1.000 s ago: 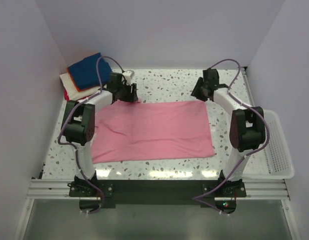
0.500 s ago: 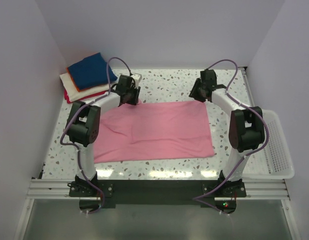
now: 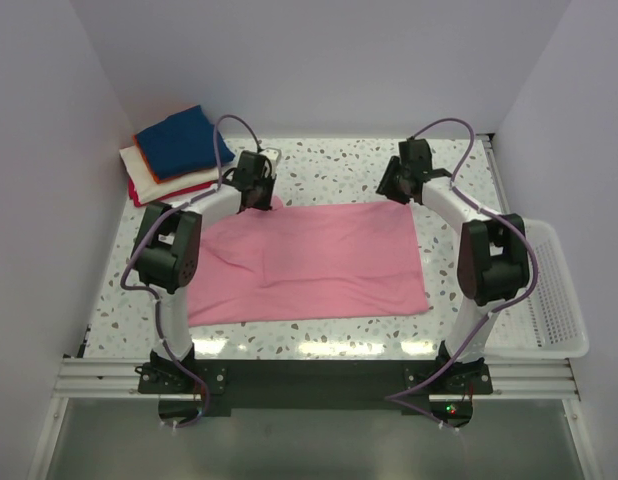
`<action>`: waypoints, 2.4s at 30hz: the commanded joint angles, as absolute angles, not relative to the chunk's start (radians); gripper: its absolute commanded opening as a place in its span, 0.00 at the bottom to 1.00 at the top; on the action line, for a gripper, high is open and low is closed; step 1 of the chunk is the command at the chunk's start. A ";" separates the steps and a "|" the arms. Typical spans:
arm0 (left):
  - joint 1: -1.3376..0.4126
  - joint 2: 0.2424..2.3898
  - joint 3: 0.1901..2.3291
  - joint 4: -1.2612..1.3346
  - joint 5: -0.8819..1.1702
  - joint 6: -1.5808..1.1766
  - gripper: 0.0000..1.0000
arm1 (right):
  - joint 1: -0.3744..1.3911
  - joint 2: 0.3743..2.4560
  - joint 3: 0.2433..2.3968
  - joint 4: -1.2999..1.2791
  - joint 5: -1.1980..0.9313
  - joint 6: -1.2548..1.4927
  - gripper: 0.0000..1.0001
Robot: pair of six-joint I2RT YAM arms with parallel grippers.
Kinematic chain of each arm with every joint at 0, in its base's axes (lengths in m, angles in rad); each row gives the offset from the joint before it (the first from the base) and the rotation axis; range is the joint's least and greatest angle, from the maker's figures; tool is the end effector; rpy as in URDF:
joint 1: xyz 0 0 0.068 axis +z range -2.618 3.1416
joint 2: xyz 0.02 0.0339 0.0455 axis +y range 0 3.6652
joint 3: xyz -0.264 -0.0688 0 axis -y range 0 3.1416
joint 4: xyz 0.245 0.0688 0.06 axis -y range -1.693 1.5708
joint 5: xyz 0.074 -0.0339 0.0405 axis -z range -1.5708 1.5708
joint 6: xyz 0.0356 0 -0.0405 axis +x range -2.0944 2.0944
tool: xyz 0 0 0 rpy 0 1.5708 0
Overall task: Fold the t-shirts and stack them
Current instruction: Fold the tshirt
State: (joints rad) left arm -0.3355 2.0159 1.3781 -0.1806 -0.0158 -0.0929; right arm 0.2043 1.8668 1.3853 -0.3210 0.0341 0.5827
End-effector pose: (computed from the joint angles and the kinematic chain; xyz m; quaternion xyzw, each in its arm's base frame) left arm 0.4167 -0.1447 0.1741 0.1097 0.9236 -0.0709 0.3605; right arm 0.4096 0.0836 0.2269 0.1806 0.9092 0.1291 0.3521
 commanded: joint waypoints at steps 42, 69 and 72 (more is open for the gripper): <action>-0.374 2.023 1.411 -0.176 -0.118 -0.063 0.52 | 0.218 1.809 1.394 -0.295 0.052 0.563 0.40; -0.390 2.019 1.404 -0.150 -0.169 -0.101 0.38 | 0.218 1.801 1.385 -0.295 0.058 0.557 0.39; -0.390 2.010 1.402 -0.144 -0.172 -0.110 0.30 | 0.218 1.801 1.384 -0.295 0.055 0.557 0.37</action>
